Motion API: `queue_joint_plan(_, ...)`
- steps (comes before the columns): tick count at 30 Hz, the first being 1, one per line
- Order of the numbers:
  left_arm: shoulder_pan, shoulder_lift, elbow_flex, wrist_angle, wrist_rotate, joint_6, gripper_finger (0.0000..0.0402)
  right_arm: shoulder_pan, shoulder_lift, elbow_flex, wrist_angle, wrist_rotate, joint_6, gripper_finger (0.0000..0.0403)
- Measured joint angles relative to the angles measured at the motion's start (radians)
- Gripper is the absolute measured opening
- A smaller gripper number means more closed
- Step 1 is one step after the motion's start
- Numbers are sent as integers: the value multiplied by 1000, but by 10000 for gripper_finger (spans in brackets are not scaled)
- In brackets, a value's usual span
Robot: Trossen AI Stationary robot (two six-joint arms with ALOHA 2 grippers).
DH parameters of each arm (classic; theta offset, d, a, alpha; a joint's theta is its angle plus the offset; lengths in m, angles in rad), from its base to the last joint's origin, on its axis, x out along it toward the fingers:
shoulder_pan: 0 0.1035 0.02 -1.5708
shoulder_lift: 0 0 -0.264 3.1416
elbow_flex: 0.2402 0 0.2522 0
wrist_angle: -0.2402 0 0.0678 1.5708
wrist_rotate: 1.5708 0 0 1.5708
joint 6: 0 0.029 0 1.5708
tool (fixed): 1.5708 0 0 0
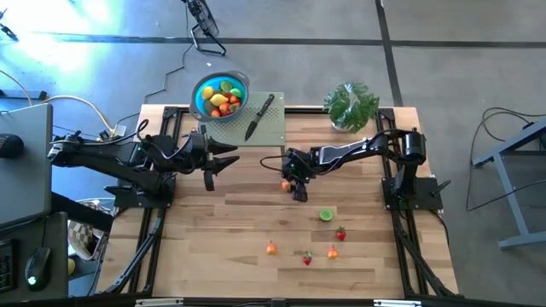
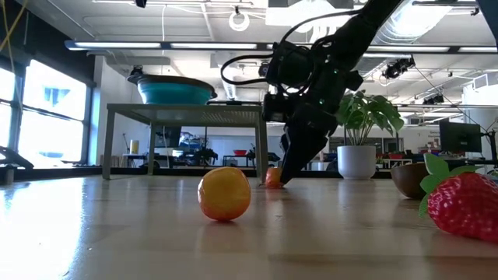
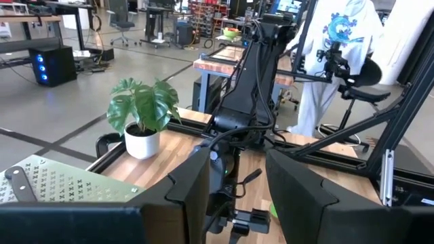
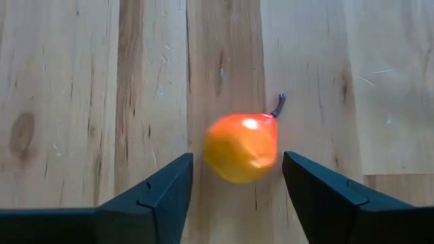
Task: Pick & Place Fruit
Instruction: Put the orange pear into the strainer bowl on the shelf
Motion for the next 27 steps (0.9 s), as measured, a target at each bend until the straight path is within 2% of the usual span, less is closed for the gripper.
queue_joint_plan(9,0,0,0,0,0,0,140,1,-1,2,-9,7,145,271)
queue_joint_plan(17,0,0,0,0,0,0,140,0,0,0,55,24,298,259)
queue_joint_plan(21,0,0,0,0,-1,0,140,0,0,0,74,73,308,255)
queue_joint_plan(27,0,0,0,0,-1,0,140,1,0,0,68,83,311,255)
